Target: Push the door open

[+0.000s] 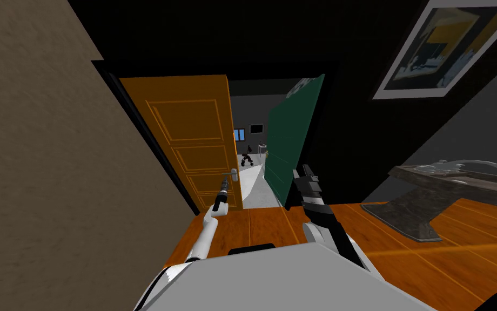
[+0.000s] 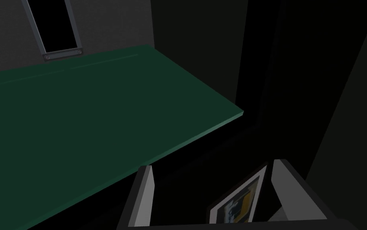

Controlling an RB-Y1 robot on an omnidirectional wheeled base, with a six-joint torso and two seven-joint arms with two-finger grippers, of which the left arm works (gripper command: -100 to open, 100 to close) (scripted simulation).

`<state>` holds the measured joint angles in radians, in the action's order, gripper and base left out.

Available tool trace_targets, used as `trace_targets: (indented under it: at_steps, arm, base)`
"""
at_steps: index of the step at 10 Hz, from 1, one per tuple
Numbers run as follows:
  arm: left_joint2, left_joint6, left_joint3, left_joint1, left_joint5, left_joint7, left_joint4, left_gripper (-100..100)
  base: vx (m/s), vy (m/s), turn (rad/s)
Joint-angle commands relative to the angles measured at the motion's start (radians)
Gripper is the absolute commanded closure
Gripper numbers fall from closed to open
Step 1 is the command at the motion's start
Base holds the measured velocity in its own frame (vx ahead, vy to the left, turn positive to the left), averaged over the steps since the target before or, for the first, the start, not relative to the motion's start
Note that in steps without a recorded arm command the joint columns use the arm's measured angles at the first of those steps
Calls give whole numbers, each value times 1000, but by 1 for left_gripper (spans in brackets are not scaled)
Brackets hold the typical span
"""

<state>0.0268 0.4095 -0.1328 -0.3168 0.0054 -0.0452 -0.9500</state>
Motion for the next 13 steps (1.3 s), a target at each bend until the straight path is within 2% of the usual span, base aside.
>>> trace_targets:
  at_steps: [1, 2, 7, 8, 9, 10, 13]
  arm:
    - [-7, -5, -2, -17, 1, 2, 36, -100]
    - [-7, -5, -2, -17, 1, 2, 36, -100]
    - [-31, -20, -10, -72, 5, 4, 133, -100]
    - [-30, -19, -8, -59, 4, 4, 112, -100]
    - [-8, -19, -10, -60, 5, 4, 115, -100]
    - [0, -18, -12, -60, 5, 4, 116, -100]
    - [10, -14, -17, -61, 7, 4, 121, -100]
  base:
    - [-27, 128, -125]
    - [-3, 88, -21]
    - [-23, 103, -78]
    - [-15, 47, -18]
    - [92, 18, -20]
    - [177, -9, -28]
    - [204, -5, -19]
